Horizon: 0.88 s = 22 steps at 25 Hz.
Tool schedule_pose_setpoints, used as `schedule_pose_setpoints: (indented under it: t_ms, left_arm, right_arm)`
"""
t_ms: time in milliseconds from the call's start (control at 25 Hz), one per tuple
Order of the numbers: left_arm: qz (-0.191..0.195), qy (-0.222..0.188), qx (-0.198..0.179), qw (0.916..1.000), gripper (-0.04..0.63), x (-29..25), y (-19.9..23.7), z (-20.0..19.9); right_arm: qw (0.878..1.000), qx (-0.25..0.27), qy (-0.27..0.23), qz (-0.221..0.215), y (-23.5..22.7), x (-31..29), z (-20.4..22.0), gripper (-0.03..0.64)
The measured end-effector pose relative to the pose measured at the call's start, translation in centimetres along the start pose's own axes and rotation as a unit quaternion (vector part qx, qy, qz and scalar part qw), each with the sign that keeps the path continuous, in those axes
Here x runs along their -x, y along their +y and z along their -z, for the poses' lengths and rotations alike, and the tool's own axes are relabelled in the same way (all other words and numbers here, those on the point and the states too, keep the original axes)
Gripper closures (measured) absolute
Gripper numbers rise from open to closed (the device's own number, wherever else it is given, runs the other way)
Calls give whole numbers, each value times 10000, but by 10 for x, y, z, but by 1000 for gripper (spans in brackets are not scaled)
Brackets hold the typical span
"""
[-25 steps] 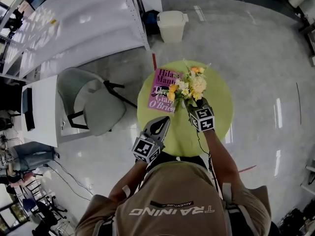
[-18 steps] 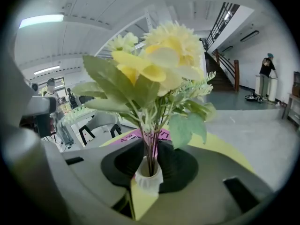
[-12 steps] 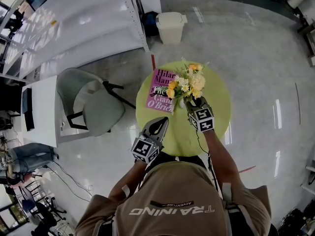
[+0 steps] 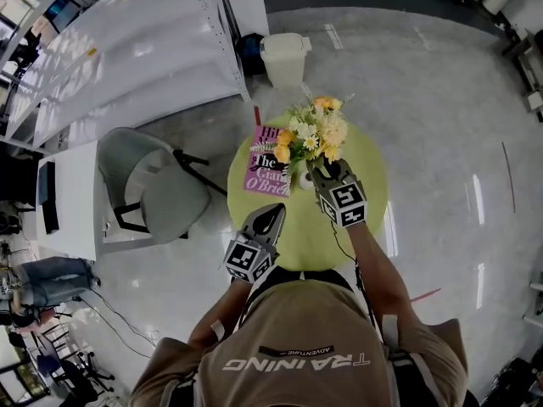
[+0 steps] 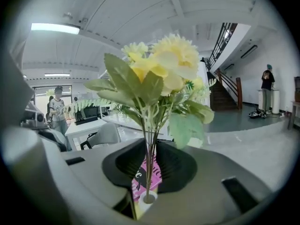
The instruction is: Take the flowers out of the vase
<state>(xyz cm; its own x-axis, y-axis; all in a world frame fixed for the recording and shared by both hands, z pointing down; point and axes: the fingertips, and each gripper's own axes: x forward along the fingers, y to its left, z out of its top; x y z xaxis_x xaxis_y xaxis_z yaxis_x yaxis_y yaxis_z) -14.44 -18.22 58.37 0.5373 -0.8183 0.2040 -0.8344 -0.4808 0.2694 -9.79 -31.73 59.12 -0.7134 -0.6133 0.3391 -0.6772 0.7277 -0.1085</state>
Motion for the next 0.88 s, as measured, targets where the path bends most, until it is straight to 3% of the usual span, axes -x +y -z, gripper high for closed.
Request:
schedule_pose_setpoints:
  t_ms: [320, 880]
  left_arm:
    - [31, -109, 55, 9999, 594, 1, -28, -4]
    - [283, 30, -26, 9996, 594, -8, -69, 6]
  right_arm:
    - [9991, 63, -396, 139, -11, 41, -33, 542]
    - [9953, -483, 142, 829, -55, 112, 51, 555]
